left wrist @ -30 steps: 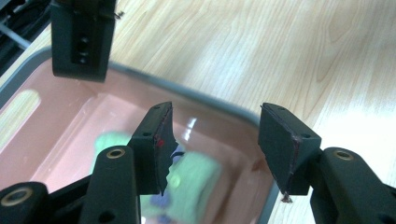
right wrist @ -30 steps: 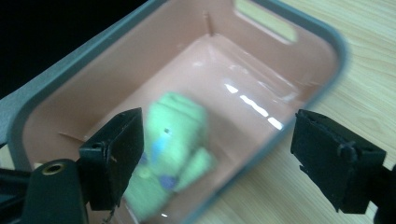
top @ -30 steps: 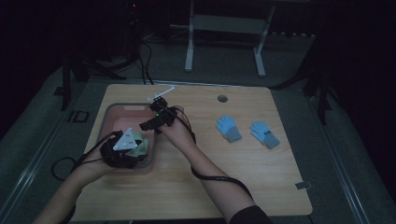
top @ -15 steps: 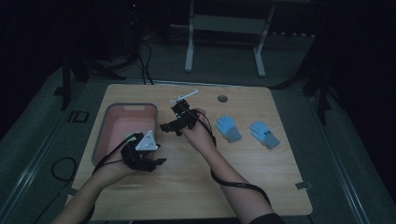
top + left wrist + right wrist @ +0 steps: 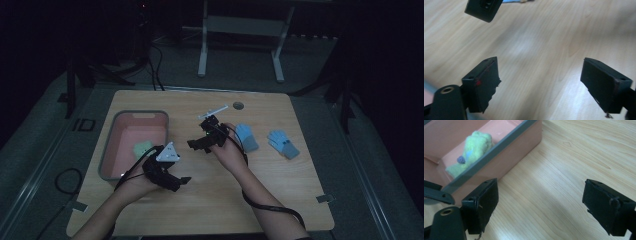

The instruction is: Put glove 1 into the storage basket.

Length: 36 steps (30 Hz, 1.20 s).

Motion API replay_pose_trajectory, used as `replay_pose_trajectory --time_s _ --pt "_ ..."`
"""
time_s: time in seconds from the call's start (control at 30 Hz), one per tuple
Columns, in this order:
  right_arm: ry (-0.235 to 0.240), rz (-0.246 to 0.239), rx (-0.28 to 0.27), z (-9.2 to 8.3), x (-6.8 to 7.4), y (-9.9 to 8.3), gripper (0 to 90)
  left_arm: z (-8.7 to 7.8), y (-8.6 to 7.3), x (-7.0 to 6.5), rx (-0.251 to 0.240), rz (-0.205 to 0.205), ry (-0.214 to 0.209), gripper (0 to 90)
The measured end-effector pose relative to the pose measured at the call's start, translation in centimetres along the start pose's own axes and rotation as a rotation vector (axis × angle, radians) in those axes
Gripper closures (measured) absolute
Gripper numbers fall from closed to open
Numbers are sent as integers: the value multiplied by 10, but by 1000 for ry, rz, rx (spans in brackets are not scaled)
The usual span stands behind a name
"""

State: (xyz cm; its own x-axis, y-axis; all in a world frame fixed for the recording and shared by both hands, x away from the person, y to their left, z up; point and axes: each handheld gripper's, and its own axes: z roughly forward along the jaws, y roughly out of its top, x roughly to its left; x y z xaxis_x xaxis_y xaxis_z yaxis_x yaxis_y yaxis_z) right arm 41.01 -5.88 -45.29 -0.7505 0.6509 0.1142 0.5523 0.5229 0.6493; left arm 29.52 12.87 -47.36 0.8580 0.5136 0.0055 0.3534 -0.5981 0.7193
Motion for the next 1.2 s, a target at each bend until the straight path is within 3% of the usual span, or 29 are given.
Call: replay_pose_trajectory --time_s 0.2,0.33,0.57,1.07,1.2 --pt "-35 -14 -21 -5 -6 -16 109 16 -2 -11 27 -5 -37 28" --pt "-38 -32 -33 -8 -8 -25 109 26 -5 -19 18 -10 -59 23" --pt "-32 -22 -48 -14 -16 -44 109 42 -10 -32 17 11 -95 23" --pt "5 -32 -98 -22 -30 -94 109 71 -37 -42 -46 -8 -84 24" --pt "-11 14 -100 -26 -37 -106 110 74 -42 -45 -56 11 -76 24"
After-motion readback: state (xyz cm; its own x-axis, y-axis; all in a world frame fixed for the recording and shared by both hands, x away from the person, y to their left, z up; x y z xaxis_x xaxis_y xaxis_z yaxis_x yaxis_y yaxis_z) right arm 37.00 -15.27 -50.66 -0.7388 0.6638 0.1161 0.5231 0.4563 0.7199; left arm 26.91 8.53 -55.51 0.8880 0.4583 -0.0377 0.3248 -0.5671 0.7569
